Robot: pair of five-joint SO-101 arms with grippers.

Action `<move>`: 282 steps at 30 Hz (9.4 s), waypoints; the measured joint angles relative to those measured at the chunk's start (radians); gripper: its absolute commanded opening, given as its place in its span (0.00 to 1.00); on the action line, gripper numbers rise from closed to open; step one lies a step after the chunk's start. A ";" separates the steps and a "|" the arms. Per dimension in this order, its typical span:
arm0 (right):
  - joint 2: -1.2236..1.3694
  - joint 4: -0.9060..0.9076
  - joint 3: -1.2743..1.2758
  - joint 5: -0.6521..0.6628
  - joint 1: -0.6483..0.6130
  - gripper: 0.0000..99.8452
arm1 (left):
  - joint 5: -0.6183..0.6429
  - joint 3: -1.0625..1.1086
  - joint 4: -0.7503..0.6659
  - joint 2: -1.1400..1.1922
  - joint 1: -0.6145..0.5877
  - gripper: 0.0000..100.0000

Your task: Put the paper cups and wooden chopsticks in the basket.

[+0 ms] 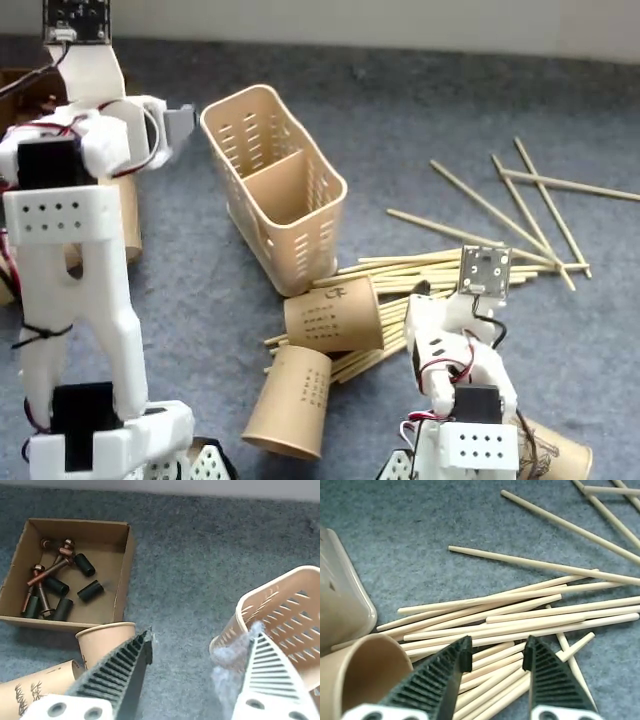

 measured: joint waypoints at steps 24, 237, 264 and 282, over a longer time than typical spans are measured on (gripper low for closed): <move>0.000 0.000 0.000 0.000 0.000 0.18 | -0.255 -0.347 0.000 0.545 0.124 0.16; 1.181 0.836 -1.226 0.140 -0.434 0.00 | -0.219 1.760 -0.103 -1.633 -0.319 0.07; 0.743 0.833 -1.458 0.526 -0.434 0.01 | -0.219 1.760 -0.103 -1.633 -0.319 0.07; 0.713 0.215 -1.396 0.767 -0.434 0.01 | -0.219 1.760 -0.103 -1.633 -0.319 0.07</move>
